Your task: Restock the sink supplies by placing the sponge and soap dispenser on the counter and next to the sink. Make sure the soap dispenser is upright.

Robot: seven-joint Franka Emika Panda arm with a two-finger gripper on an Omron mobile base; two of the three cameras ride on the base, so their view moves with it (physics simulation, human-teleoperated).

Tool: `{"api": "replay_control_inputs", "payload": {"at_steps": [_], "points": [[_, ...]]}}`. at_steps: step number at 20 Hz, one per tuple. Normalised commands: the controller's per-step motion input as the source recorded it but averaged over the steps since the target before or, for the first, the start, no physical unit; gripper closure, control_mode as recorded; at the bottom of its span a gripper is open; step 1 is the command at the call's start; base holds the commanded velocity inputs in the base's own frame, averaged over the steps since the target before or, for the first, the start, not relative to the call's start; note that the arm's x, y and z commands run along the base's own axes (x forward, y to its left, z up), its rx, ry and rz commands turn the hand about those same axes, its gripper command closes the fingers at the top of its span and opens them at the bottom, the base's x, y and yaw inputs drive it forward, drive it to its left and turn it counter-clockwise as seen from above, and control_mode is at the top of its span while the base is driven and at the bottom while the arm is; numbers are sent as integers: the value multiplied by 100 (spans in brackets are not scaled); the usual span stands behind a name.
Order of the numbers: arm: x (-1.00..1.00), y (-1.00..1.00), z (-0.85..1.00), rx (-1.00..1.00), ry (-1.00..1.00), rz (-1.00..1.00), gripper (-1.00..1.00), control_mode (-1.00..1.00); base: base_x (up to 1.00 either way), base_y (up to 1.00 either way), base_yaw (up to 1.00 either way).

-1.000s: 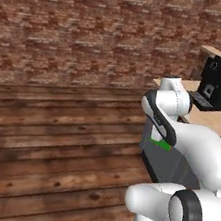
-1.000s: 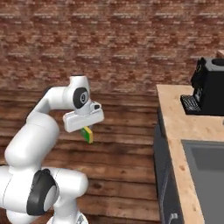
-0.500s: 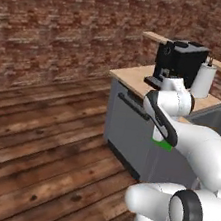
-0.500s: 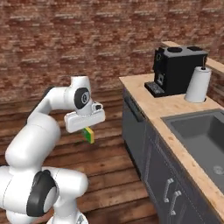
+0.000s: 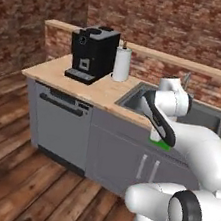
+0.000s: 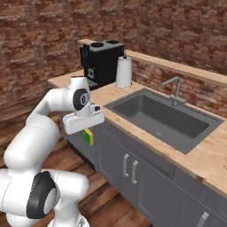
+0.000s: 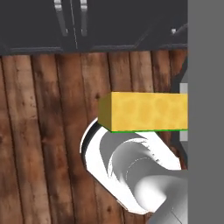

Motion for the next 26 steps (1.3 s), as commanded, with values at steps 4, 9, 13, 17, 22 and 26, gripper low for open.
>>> {"api": "replay_control_inputs", "payload": {"at_steps": [4, 9, 13, 17, 22, 26], "points": [[0, 0, 0, 0, 0, 0, 100, 100, 25, -5, -75], [0, 0, 0, 0, 0, 0, 100, 100, 34, -9, -66], [0, 0, 0, 0, 0, 0, 100, 100, 53, 0, -51], [0, 0, 0, 0, 0, 0, 100, 100, 64, 13, -37], [0, 0, 0, 0, 0, 0, 100, 100, 66, 13, -24], [0, 0, 0, 0, 0, 0, 100, 100, 33, -2, -17]]}}
